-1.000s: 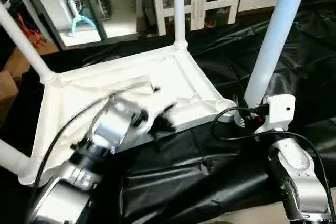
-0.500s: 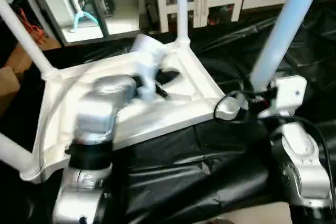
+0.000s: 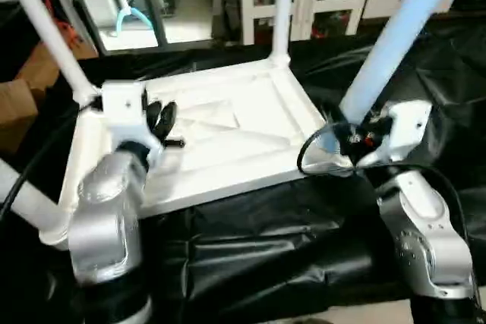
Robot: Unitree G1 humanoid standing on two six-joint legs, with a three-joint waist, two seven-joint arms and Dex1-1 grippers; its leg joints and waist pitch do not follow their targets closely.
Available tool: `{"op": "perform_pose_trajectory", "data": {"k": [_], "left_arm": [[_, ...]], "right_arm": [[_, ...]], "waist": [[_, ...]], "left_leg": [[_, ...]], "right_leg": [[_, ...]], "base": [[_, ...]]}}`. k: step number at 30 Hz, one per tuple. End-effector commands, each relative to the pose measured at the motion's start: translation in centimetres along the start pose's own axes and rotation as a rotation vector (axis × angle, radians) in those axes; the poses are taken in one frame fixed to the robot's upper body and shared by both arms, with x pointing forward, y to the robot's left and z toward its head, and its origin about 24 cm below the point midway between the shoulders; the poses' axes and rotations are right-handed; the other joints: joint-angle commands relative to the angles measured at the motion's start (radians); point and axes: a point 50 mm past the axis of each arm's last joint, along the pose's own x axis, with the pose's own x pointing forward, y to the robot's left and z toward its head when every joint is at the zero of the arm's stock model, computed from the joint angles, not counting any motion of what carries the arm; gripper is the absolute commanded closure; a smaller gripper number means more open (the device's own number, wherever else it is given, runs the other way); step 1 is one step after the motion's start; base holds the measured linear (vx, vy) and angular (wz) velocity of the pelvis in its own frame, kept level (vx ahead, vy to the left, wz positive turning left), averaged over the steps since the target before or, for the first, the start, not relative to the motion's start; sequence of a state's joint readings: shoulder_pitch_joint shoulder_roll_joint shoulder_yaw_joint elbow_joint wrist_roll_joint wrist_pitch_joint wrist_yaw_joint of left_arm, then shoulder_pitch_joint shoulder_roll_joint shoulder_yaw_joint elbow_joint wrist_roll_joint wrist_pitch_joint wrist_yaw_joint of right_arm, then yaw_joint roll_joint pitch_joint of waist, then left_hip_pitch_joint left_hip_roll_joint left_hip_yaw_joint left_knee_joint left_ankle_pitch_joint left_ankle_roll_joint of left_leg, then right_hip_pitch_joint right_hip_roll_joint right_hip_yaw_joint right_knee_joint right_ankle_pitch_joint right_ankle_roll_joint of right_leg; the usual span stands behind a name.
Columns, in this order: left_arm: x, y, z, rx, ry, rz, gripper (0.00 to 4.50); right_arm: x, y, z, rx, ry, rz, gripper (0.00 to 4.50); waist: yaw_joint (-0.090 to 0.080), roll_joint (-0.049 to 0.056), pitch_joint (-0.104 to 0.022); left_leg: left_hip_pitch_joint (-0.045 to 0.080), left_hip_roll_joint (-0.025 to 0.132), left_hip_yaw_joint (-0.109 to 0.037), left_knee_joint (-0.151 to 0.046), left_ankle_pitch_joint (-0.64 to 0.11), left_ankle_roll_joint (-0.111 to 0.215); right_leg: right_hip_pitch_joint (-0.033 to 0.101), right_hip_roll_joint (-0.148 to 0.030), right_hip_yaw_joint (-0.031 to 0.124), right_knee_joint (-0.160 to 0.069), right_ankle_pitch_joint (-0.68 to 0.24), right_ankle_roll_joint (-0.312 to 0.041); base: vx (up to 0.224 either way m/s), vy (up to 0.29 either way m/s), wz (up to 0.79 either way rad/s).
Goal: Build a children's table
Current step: Rotate table base, then move to table
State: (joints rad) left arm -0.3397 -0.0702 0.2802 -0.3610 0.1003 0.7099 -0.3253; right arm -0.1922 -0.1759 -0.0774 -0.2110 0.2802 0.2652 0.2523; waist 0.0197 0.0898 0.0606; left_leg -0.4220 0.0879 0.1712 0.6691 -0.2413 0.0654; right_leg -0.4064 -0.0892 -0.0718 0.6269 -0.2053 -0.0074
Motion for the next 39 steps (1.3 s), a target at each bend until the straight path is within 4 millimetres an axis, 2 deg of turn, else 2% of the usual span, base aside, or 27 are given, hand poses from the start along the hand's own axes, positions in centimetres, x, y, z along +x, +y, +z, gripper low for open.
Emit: {"op": "perform_pose_trajectory", "data": {"k": [1, 3, 4, 8, 10, 11, 12, 14, 15, 16, 17, 18, 20, 21, 22, 23, 24, 25, 26, 28, 30, 31, 32, 34, 37, 38, 39], "left_arm": [[0.1, -0.6, 0.0, 0.069, -0.026, 0.005, 3.19], [0.0, -1.2, -0.9, 0.116, -0.014, 0.014, 3.19], [0.0, -1.4, -1.2, 0.118, -0.005, 0.019, 3.19], [0.0, -1.7, -2.8, 0.127, 0.001, 0.041, 3.19], [0.0, -1.2, -3.4, 0.079, 0.008, 0.072, 3.19], [0.1, -0.5, -3.8, 0.050, 0.007, 0.119, 3.19], [0.1, -0.4, -3.9, 0.046, 0.005, 0.129, 3.19], [0.1, -0.3, -4.0, 0.057, 0.009, 0.136, 3.19], [-0.1, 0.1, -3.9, 0.076, 0.003, 0.154, 3.19], [-0.1, 0.2, -3.8, 0.095, -0.007, 0.159, 3.19], [-0.2, 0.3, -3.7, 0.104, -0.013, 0.159, 3.19], [-0.2, 0.3, -3.7, 0.112, -0.016, 0.161, 3.19], [-0.3, 0.3, -3.7, 0.131, -0.021, 0.163, 3.19], [-0.3, 0.3, -3.6, 0.139, -0.025, 0.164, 3.19], [-0.4, 0.3, -3.6, 0.144, -0.027, 0.164, 3.19], [-0.4, 0.3, -3.6, 0.144, -0.027, 0.164, 3.19], [-0.4, 0.3, -3.6, 0.144, -0.027, 0.164, 3.19], [-0.4, 0.3, -3.6, 0.144, -0.027, 0.164, 3.19], [-0.4, 0.3, -3.6, 0.144, -0.027, 0.164, 3.19], [-0.4, 0.3, -3.6, 0.144, -0.027, 0.164, 3.19], [-0.4, 0.3, -3.6, 0.144, -0.027, 0.164, 3.19], [-0.4, 0.3, -3.6, 0.144, -0.027, 0.164, 3.19], [-0.4, 0.3, -3.6, 0.144, -0.027, 0.164, 3.19], [-0.4, 0.3, -3.6, 0.144, -0.027, 0.164, 3.19], [-0.4, 0.3, -3.6, 0.144, -0.027, 0.164, 3.19], [-0.4, 0.3, -3.6, 0.144, -0.027, 0.164, 3.19], [-0.4, 0.3, -3.6, 0.144, -0.027, 0.164, 3.19]], "right_arm": [[-0.1, -0.2, 0.2, -0.012, 0.005, -0.009, 2.60], [-0.4, -0.3, -0.2, -0.015, 0.043, 0.009, 2.60], [-0.4, -0.2, -0.3, -0.019, 0.055, 0.021, 2.60], [-0.1, 0.2, -1.3, -0.037, 0.118, 0.077, 2.60], [0.0, 0.3, -1.9, -0.008, 0.133, 0.077, 2.60], [0.0, 0.2, -2.3, 0.010, 0.138, 0.061, 2.60], [0.0, 0.1, -2.3, 0.012, 0.139, 0.057, 2.60], [0.0, 0.0, -2.4, -0.009, 0.136, 0.058, 2.60], [0.2, -0.2, -2.4, -0.007, 0.126, 0.045, 2.60], [0.4, -0.3, -2.4, -0.009, 0.119, 0.037, 2.60], [0.5, -0.3, -2.4, -0.012, 0.117, 0.035, 2.60], [0.6, -0.3, -2.4, -0.019, 0.117, 0.038, 2.60], [0.8, -0.1, -2.3, -0.021, 0.114, 0.047, 2.60], [0.9, 0.0, -2.3, -0.019, 0.112, 0.052, 2.60], [0.9, 0.1, -2.3, -0.018, 0.112, 0.055, 2.60], [0.9, 0.1, -2.3, -0.018, 0.112, 0.055, 2.60], [0.9, 0.1, -2.3, -0.018, 0.112, 0.055, 2.60], [0.9, 0.1, -2.3, -0.018, 0.112, 0.055, 2.60], [0.9, 0.1, -2.3, -0.018, 0.112, 0.055, 2.60], [0.9, 0.1, -2.3, -0.018, 0.112, 0.055, 2.60], [0.9, 0.1, -2.3, -0.018, 0.112, 0.055, 2.60], [0.9, 0.1, -2.3, -0.018, 0.112, 0.055, 2.60], [0.9, 0.1, -2.3, -0.018, 0.112, 0.055, 2.60], [0.9, 0.1, -2.3, -0.018, 0.112, 0.055, 2.60], [0.9, 0.1, -2.3, -0.018, 0.112, 0.055, 2.60], [0.9, 0.1, -2.3, -0.018, 0.112, 0.055, 2.60], [0.9, 0.1, -2.3, -0.018, 0.112, 0.055, 2.60]], "waist": [[-0.006, -0.030, -0.081], [-0.010, -0.021, -0.081], [-0.022, -0.010, -0.083], [-0.042, -0.027, -0.089], [-0.047, -0.058, -0.095], [-0.042, -0.094, -0.097], [-0.034, -0.113, -0.100], [-0.029, -0.103, -0.086], [-0.029, -0.081, -0.089], [-0.033, -0.030, -0.104], [-0.047, 0.003, -0.117], [-0.059, -0.009, -0.117], [-0.052, -0.022, -0.118], [-0.053, -0.024, -0.117], [-0.038, -0.057, -0.107], [-0.039, -0.076, -0.108], [-0.036, -0.094, -0.117], [0.000, -0.145, -0.126], [0.000, -0.130, -0.100], [0.001, -0.114, -0.091], [-0.012, -0.027, -0.095], [-0.044, 0.002, -0.112], [-0.050, -0.025, -0.114], [-0.039, -0.022, -0.110], [-0.033, -0.090, -0.118], [-0.030, -0.112, -0.109], [-0.009, -0.148, -0.118]], "left_leg": [[0.036, 0.146, -0.070, -0.083, 0.124, 0.187], [0.050, 0.174, -0.093, -0.096, 0.099, 0.144], [0.075, 0.234, -0.136, -0.124, 0.125, 0.155], [0.091, 0.280, -0.172, -0.144, 0.304, 0.357], [0.070, 0.219, -0.150, -0.102, 0.285, 0.428], [0.008, 0.063, -0.060, -0.011, 0.127, 0.368], [-0.045, -0.005, -0.012, 0.094, -0.019, 0.301], [-0.085, 0.001, -0.021, 0.141, -0.082, 0.051], [-0.075, 0.022, -0.038, 0.090, -0.068, 0.050], [-0.025, 0.098, -0.079, -0.004, 0.072, 0.118], [0.065, 0.270, -0.187, -0.051, 0.270, 0.202], [0.129, 0.426, -0.257, -0.091, 0.572, 0.329], [0.144, 0.342, -0.249, -0.033, 0.955, 0.382], [0.131, 0.303, -0.222, -0.030, 0.996, 0.390], [0.061, 0.171, -0.125, -0.059, 0.736, 0.399], [0.049, 0.139, -0.115, -0.064, 0.584, 0.398], [0.033, 0.077, -0.092, -0.010, 0.470, 0.396], [-0.066, -0.036, -0.009, 0.153, -0.035, 0.274], [-0.064, -0.004, -0.017, 0.175, -0.161, 0.087], [-0.051, 0.010, -0.026, 0.163, -0.191, -0.002], [0.010, 0.130, -0.087, -0.005, -0.050, 0.044], [0.107, 0.370, -0.232, -0.105, 0.297, 0.175], [0.126, 0.368, -0.236, -0.079, 0.572, 0.248], [0.111, 0.287, -0.195, -0.056, 0.784, 0.350], [0.056, 0.126, -0.108, -0.021, 0.433, 0.402], [-0.001, 0.026, -0.046, 0.042, 0.291, 0.376], [-0.043, -0.012, 0.000, 0.189, -0.131, 0.198]], "right_leg": [[0.045, -0.082, 0.052, -0.050, 0.051, -0.239], [0.040, -0.052, 0.038, -0.045, 0.026, -0.212], [0.021, -0.019, 0.018, -0.010, -0.036, -0.152], [-0.041, -0.014, 0.037, 0.078, -0.118, -0.065], [-0.024, -0.051, 0.068, 0.027, 0.021, -0.250], [0.039, -0.056, 0.073, -0.057, 0.167, -0.463], [0.092, -0.082, 0.097, -0.093, 0.185, -0.532], [0.105, -0.078, 0.058, -0.091, 0.170, -0.428], [0.110, -0.057, 0.051, -0.102, 0.131, -0.327], [0.097, 0.013, -0.015, -0.091, 0.120, -0.149], [0.037, 0.030, -0.062, -0.002, 0.021, -0.051], [-0.076, -0.014, -0.025, 0.139, -0.250, 0.032], [-0.151, -0.039, 0.041, 0.193, -0.164, -0.023], [-0.147, -0.031, 0.048, 0.178, -0.104, -0.044], [-0.068, 0.011, 0.041, 0.078, 0.075, -0.155], [-0.041, 0.009, 0.040, 0.045, 0.118, -0.231], [-0.010, -0.018, 0.040, -0.001, 0.212, -0.393], [0.085, -0.056, 0.097, -0.061, 0.389, -0.591], [0.061, -0.093, 0.078, -0.072, 0.350, -0.586], [0.058, -0.108, 0.067, -0.090, 0.205, -0.504], [0.071, -0.048, 0.002, -0.127, -0.032, -0.214], [-0.033, 0.006, -0.046, 0.071, -0.181, -0.009], [-0.106, -0.014, -0.018, 0.173, -0.261, 0.037], [-0.125, -0.015, 0.021, 0.171, -0.142, -0.027], [-0.023, -0.024, 0.047, 0.021, 0.160, -0.351], [0.013, -0.026, 0.048, -0.033, 0.245, -0.487], [0.059, -0.078, 0.072, -0.086, 0.182, -0.581]], "base": [[0.000, 0.000, 0.00], [0.000, 0.000, 0.00], [0.000, 0.000, 0.00], [0.003, -0.072, 0.04], [-0.001, -0.189, 0.01], [-0.001, -0.211, 0.04], [0.013, -0.202, 0.05], [0.010, -0.199, 0.04], [-0.002, -0.094, -0.01], [0.007, -0.156, 0.06], [0.029, -0.138, 0.17], [0.041, -0.214, 0.06], [0.017, -0.151, -0.03], [-0.035, -0.172, 0.07], [-0.035, -0.172, 0.07], [-0.045, -0.257, -0.03], [-0.038, -0.280, 0.03], [-0.038, -0.280, 0.03], [-0.042, -0.256, 0.05], [-0.049, -0.237, 0.02], [-0.023, -0.203, 0.08], [-0.021, -0.205, 0.02], [-0.023, -0.181, -0.06], [-0.026, -0.185, 0.00], [-0.046, -0.284, -0.04], [-0.064, -0.331, 0.00], [-0.077, -0.293, 0.02]]}}
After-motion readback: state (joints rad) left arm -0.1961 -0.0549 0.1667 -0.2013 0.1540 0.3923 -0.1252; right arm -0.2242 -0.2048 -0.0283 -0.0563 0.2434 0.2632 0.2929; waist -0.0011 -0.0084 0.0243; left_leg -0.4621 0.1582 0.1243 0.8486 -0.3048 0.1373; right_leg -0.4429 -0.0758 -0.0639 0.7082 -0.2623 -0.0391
